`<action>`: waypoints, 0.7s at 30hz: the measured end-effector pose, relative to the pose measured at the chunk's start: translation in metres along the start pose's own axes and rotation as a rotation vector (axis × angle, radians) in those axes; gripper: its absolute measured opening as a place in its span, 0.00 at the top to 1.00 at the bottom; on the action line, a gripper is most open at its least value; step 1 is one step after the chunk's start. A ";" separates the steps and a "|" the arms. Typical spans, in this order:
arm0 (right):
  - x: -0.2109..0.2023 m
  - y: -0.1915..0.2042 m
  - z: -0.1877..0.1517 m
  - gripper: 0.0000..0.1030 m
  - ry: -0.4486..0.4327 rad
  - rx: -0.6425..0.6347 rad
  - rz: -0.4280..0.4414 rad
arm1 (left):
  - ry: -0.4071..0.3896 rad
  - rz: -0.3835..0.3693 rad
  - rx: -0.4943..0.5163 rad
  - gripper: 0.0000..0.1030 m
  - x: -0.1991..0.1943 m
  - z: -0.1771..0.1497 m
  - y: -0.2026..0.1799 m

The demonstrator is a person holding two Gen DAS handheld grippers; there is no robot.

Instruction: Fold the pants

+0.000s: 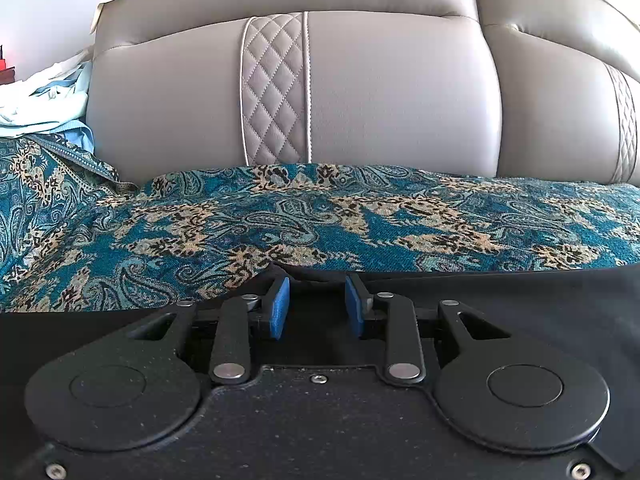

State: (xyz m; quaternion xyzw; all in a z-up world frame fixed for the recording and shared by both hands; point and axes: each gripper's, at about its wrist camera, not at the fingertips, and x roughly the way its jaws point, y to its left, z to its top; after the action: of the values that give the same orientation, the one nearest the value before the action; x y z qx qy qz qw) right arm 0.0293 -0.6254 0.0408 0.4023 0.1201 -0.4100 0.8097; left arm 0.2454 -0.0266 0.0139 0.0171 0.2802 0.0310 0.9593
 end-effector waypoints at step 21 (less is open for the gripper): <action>0.019 0.047 -0.028 0.87 0.162 -0.373 0.077 | 0.008 -0.006 -0.004 0.66 0.000 0.003 0.001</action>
State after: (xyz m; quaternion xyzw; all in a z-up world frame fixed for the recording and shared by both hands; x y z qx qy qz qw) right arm 0.0809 -0.5991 0.0392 0.2813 0.2432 -0.3156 0.8730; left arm 0.2463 -0.0252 0.0163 0.0143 0.2838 0.0288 0.9583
